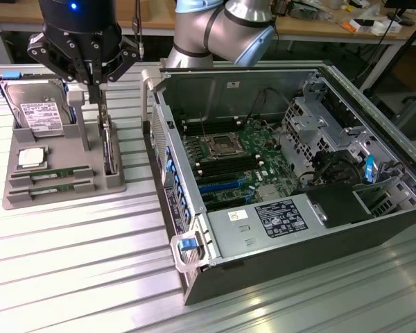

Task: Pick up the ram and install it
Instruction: 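Reach for the ram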

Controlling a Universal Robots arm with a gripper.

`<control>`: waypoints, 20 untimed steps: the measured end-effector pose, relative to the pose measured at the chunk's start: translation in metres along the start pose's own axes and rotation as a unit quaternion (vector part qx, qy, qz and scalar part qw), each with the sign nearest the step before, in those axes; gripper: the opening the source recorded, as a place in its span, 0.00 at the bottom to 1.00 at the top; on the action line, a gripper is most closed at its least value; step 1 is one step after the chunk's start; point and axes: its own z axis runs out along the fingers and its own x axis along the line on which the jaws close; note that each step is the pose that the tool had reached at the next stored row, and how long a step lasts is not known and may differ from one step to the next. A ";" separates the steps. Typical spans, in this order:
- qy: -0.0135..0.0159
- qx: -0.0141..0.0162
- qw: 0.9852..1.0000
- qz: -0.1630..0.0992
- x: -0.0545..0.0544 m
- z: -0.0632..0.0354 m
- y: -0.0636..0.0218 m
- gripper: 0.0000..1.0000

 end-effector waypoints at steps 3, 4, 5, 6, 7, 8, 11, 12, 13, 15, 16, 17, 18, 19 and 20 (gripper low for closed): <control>0.000 -0.002 1.000 0.000 0.006 -0.0002 -0.0005 0.10; 0.000 -0.002 1.000 0.000 0.008 -0.0002 -0.0006 0.10; 0.000 -0.003 1.000 0.000 0.009 -0.0003 -0.0007 0.10; 0.000 -0.003 1.000 0.000 0.011 -0.0004 -0.0008 0.10; 0.000 -0.004 1.000 0.000 0.013 -0.0004 -0.0010 0.10; 0.000 -0.005 1.000 0.000 0.016 -0.0005 -0.0012 0.10; 0.001 -0.007 1.000 0.000 0.025 -0.0007 -0.0019 0.10; 0.001 -0.007 1.000 0.000 0.026 -0.0007 -0.0020 0.10; 0.001 -0.008 1.000 0.000 0.027 -0.0008 -0.0021 0.10; 0.001 -0.008 1.000 0.000 0.032 -0.0010 -0.0024 0.10; 0.001 -0.009 1.000 0.000 0.034 -0.0010 -0.0026 0.10; 0.001 -0.009 1.000 0.000 0.037 -0.0010 -0.0028 0.10; 0.001 -0.009 1.000 0.000 0.040 -0.0011 -0.0030 0.10; 0.001 -0.010 1.000 0.000 0.043 -0.0012 -0.0032 0.10; 0.001 -0.010 1.000 0.000 0.044 -0.0012 -0.0033 0.10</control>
